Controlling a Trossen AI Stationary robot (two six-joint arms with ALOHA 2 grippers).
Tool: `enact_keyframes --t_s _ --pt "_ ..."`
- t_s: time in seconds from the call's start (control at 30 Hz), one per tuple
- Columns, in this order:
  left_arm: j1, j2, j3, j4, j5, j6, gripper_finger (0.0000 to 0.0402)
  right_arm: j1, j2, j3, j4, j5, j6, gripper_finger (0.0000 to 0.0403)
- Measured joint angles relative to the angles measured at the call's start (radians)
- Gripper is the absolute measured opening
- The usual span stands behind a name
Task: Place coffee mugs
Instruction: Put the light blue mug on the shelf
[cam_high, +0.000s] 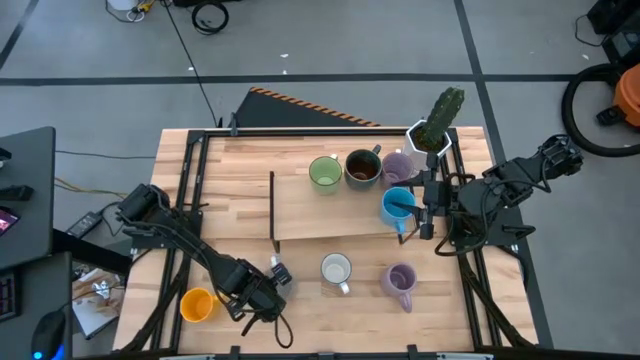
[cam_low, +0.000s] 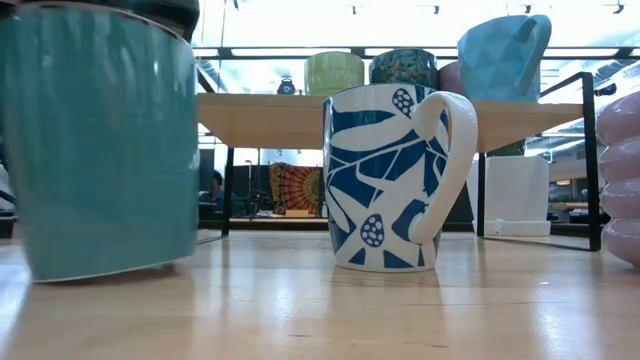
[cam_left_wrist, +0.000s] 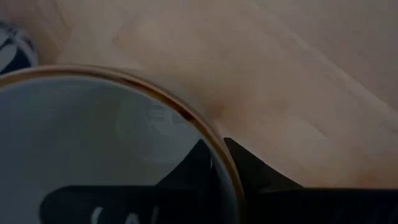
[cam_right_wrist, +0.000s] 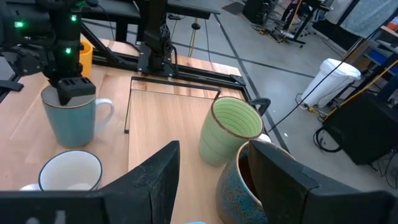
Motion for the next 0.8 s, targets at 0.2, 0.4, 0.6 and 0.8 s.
enact_keyframes --t_s 0.2,0.4,0.6,0.8 --pt "-0.042 -0.012 0.011 -0.031 -0.03 0.063 0.0031 0.0 0.0 0.0 -0.001 0.0 0.0 0.0197" --pt "-0.102 -0.016 0.083 -0.173 -0.185 0.166 0.0031 0.0 0.0 0.0 -0.002 0.004 0.0 0.0197" --pt "-0.161 -0.016 0.125 -0.193 -0.325 0.309 0.0031 0.0 0.0 0.0 -0.002 0.005 0.0 0.0197" --pt "-0.197 -0.016 0.165 -0.191 -0.493 0.42 0.0031 0.0 0.0 0.0 -0.001 0.007 0.0 0.0197"
